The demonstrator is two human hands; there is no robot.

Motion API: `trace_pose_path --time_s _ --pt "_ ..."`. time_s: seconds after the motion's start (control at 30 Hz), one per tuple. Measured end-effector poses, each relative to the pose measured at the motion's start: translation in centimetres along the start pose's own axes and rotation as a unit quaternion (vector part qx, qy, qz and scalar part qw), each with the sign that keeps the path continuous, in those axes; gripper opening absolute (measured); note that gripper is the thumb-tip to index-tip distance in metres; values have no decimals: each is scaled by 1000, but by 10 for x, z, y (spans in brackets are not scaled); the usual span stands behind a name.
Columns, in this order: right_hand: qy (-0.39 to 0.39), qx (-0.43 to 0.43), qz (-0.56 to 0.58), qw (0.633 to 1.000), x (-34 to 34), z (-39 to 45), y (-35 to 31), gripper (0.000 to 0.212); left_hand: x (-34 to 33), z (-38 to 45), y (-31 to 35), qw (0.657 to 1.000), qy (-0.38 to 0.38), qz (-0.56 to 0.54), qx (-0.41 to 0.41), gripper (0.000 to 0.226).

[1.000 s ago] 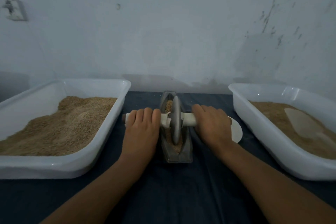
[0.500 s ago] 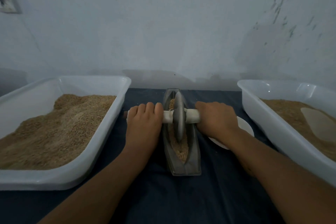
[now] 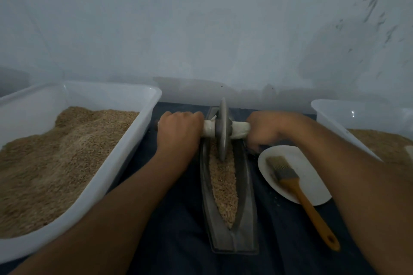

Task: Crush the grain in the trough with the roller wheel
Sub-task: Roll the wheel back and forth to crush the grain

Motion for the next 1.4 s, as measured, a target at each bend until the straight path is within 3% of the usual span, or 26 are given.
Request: trace_pose_path --time_s 0.1,0.27,0.47,0.67,0.87,1.0,1.1,1.23,1.4 --pt "52 12 -14 998 3 -6 -4 11 3 -10 -1 1000 16 -4 12 25" --pt "202 23 -58 977 -4 -35 -7 14 17 -33 4 999 41 -12 1 22" --pt "423 5 -67 904 -27 -88 -14 23 37 -78 15 996 86 -26 -21 15" --pt "512 28 -81 855 -28 -133 -28 36 51 -109 18 996 75 -33 -42 29" --pt "534 37 -43 843 -39 -147 -23 33 64 -129 22 995 77 -25 -61 50" --pt "546 46 -44 835 -40 -146 -23 27 60 -128 21 996 69 -23 -61 53" --pt "523 34 -62 849 -37 -132 -21 36 50 -116 19 996 64 -20 -64 45" --pt "430 -11 -68 900 -34 -94 -9 32 42 -90 18 994 88 -17 -56 17" --pt "302 1 -74 950 -16 -48 -4 18 22 -52 9 997 58 -27 -32 17"
Point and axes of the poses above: each hand's wrist, its own z-axis towards the middle knuckle, its own x-axis out of the back of the hand, y = z × x, the point moved 7 cm from there along z, towards the middle knuckle, and after that the axes turned 2 degrees about -x, right-handed, at the moved point
